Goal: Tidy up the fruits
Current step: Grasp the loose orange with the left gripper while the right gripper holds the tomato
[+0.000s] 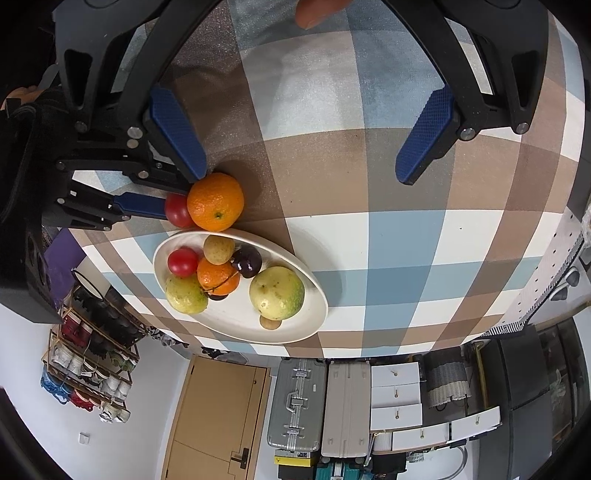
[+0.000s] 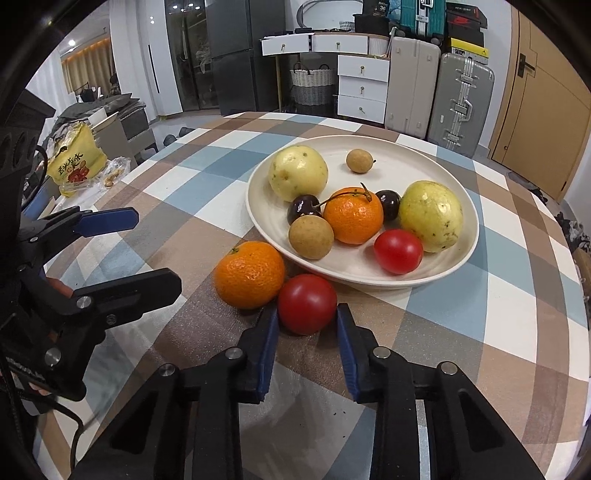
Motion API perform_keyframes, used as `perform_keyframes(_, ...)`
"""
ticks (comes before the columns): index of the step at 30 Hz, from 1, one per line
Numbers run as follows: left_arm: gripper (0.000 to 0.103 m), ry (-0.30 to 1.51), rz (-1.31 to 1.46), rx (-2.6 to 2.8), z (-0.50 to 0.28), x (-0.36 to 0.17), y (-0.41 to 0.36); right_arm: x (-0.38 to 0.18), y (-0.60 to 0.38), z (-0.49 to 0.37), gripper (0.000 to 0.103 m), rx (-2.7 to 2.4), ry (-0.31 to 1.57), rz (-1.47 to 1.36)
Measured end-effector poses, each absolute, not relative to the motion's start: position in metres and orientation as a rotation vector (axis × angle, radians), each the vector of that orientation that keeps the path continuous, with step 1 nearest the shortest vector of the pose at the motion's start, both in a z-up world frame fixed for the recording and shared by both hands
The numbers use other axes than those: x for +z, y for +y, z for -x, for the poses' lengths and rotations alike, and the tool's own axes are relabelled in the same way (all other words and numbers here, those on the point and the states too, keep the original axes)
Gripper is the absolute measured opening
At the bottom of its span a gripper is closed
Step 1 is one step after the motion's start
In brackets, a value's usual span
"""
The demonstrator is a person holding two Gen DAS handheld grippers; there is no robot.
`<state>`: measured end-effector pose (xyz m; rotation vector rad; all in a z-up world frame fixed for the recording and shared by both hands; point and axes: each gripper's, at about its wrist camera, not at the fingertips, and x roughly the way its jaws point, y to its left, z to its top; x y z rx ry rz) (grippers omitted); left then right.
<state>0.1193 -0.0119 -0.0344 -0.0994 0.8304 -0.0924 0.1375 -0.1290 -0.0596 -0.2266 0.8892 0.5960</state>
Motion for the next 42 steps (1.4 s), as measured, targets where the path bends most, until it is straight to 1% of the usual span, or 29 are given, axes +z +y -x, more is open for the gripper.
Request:
perform_keyframes(8,0.102,0.848,0.096,-0.106,-0.126,-0.037,-0.022,-0.058,-0.153,-0.131,0.031,0.598,0.894,0.148)
perform_keyframes(24,0.101,0.882,0.035,-0.132,-0.146,-0.046,-0.060,-0.047,-0.189,-0.119,0.031,0.559,0.860,0.076)
perform_keyframes(26,0.095,0.891,0.033,-0.140,-0.150,-0.048,-0.062,-0.046,-0.190,-0.118,0.031,0.557,0.858,0.071)
perform_keyframes(30,0.088,0.891,0.023,-0.154,-0.153,-0.051,-0.067,-0.045,-0.192,-0.119,0.031,0.551,0.855,0.063)
perform_keyframes(33,0.076,0.900,0.011,-0.194,-0.155,-0.052,-0.074,-0.043,-0.192,-0.118,0.031,0.547,0.854,0.063)
perform_keyframes(34,0.067,0.898,0.006,-0.204,-0.154,-0.052,-0.076,-0.043,-0.193,-0.118,0.031,0.546,0.854,0.063)
perform_keyframes(35,0.062,0.893,-0.005,-0.219,-0.154,-0.051,-0.080,-0.043,-0.192,-0.118,0.031,0.545,0.854,0.064)
perform_keyframes(36,0.059,0.892,-0.015,-0.231,-0.153,-0.051,-0.083,-0.043,-0.192,-0.119,0.031,0.545,0.853,0.064)
perform_keyframes(38,0.047,0.886,-0.029,-0.259,-0.150,-0.051,-0.087,-0.042,-0.192,-0.119,0.031,0.545,0.853,0.064)
perform_keyframes(40,0.040,0.882,-0.037,-0.267,-0.149,-0.050,-0.090,-0.042,-0.192,-0.119,0.031,0.542,0.852,0.065)
perform_keyframes(42,0.038,0.880,-0.034,-0.274,-0.149,-0.050,-0.090,-0.041,-0.192,-0.118,0.031,0.539,0.852,0.066)
